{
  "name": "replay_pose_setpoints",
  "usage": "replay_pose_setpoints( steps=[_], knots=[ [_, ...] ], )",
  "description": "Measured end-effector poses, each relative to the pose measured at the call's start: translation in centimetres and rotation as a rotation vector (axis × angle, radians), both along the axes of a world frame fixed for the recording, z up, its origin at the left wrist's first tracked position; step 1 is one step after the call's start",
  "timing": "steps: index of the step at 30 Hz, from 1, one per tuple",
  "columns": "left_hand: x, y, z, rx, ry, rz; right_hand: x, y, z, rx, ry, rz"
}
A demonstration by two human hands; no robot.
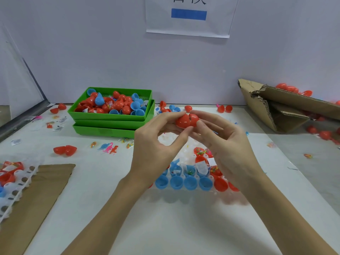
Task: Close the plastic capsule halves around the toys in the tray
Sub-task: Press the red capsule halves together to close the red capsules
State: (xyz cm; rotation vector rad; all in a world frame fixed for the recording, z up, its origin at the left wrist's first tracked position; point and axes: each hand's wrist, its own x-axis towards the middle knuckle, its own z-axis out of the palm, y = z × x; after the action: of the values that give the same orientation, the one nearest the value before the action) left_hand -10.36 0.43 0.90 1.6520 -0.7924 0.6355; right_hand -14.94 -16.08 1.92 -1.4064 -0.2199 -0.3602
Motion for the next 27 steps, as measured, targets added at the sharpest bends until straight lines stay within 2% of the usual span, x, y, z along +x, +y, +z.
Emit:
replay_pose_setpoints(
  steps=[6, 19, 27],
  knots=[
    [-0.1, 0.3, 0.3, -0.050, 0.059, -0.074, -0.4, 0.4, 0.3, -0.126, -0.112, -0.098],
    [0.4, 0.5, 0.1, 0.020, 0.042, -0.074, -0.2, 0.4, 0.1, -0.387, -0.202, -0.219],
    [0.3, -0.2, -0.7, 0.033, -0.011, -0.021, 0.0, 1.0, -0.6, -0.363, -0.210, -0.307]
  ],
)
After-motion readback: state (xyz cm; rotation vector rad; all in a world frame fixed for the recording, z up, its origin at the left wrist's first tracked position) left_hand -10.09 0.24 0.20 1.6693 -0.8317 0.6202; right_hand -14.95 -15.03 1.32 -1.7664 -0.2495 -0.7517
